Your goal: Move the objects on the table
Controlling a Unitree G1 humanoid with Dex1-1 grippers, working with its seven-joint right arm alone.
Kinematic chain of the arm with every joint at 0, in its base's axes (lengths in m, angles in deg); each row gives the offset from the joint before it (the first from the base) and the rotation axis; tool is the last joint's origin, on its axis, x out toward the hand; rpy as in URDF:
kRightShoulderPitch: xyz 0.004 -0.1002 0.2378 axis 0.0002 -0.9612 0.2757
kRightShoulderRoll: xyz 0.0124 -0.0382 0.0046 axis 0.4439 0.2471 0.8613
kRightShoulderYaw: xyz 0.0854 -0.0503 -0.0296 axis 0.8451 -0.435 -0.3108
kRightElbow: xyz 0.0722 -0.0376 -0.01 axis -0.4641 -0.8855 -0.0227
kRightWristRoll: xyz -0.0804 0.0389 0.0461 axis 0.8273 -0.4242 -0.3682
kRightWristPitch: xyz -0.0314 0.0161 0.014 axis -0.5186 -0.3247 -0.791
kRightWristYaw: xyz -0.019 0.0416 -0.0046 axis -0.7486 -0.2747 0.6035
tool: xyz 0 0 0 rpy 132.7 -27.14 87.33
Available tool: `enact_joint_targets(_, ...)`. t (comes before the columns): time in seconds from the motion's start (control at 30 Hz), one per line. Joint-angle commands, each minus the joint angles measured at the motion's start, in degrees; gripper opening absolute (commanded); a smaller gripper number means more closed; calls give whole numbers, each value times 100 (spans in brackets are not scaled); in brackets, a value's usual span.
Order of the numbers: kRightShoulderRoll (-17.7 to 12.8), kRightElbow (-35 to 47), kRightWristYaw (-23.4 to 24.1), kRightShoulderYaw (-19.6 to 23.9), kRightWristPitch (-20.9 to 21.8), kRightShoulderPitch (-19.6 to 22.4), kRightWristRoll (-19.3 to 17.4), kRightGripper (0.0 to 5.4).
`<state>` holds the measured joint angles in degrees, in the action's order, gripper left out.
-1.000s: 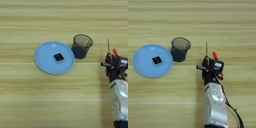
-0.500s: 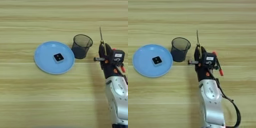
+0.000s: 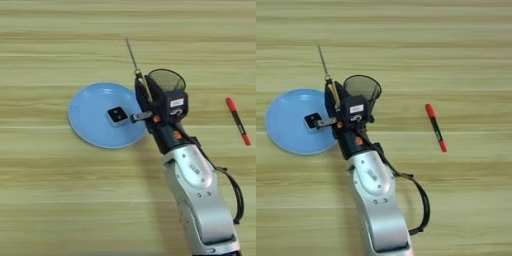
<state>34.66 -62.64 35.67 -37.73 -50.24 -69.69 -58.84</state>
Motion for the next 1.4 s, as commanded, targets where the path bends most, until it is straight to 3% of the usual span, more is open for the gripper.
enact_joint_targets(0.03,346,-197,1,-308,-109,515,-42,78)
enact_joint_targets(0.23,601,-1128,-127,-421,-268,839,-208,78)
enact_joint_targets(0.47,616,-1649,-250,-432,-285,956,-337,78)
enact_joint_targets(1.07,437,-1998,-273,-426,-707,1086,-106,78)
enact_joint_targets(1.4,517,-2118,-372,-292,-861,1103,-308,78)
